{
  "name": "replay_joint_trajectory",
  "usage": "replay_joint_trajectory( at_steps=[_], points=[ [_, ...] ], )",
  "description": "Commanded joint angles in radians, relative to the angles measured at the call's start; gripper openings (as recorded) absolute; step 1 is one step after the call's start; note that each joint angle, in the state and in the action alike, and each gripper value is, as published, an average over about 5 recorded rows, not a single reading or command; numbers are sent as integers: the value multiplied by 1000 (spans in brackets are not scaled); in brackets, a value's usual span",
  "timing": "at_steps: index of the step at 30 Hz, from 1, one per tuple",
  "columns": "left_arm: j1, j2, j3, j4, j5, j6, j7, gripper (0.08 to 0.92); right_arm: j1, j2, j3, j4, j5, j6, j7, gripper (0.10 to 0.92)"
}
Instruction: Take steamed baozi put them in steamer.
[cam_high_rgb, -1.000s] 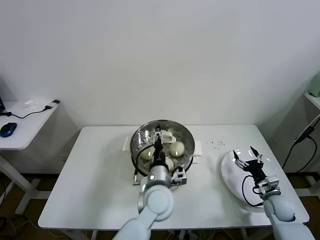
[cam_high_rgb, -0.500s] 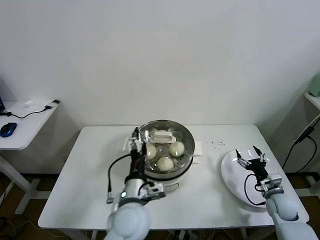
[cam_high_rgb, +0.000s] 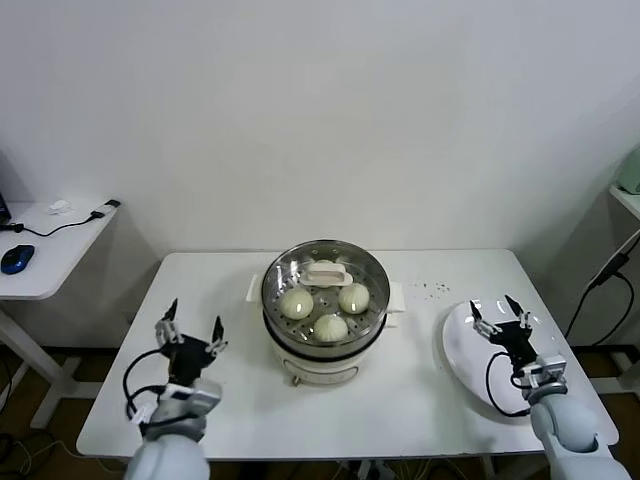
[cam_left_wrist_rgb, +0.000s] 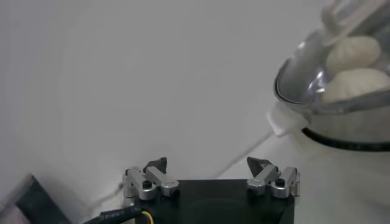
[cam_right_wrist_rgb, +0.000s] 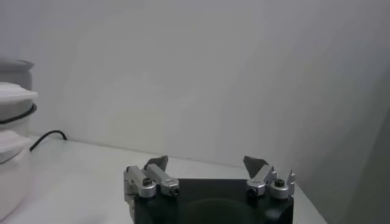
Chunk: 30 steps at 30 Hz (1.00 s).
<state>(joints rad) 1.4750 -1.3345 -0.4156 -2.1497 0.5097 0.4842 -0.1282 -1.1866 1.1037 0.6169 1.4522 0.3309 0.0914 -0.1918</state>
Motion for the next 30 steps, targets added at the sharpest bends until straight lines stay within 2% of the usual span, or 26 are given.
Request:
replay_joint_trajectory(
  at_steps=[1, 10, 30],
  points=[
    [153, -65, -299, 130, -635, -575, 15, 823, -49, 19, 23, 51, 12, -13, -14, 823],
    [166, -102, -291, 171, -648, -611, 81, 823, -95, 37, 51, 82, 7, -11, -51, 823],
    [176, -125, -282, 160, -549, -588, 101, 823, -112, 54, 74, 83, 27, -4, -63, 823]
  ],
)
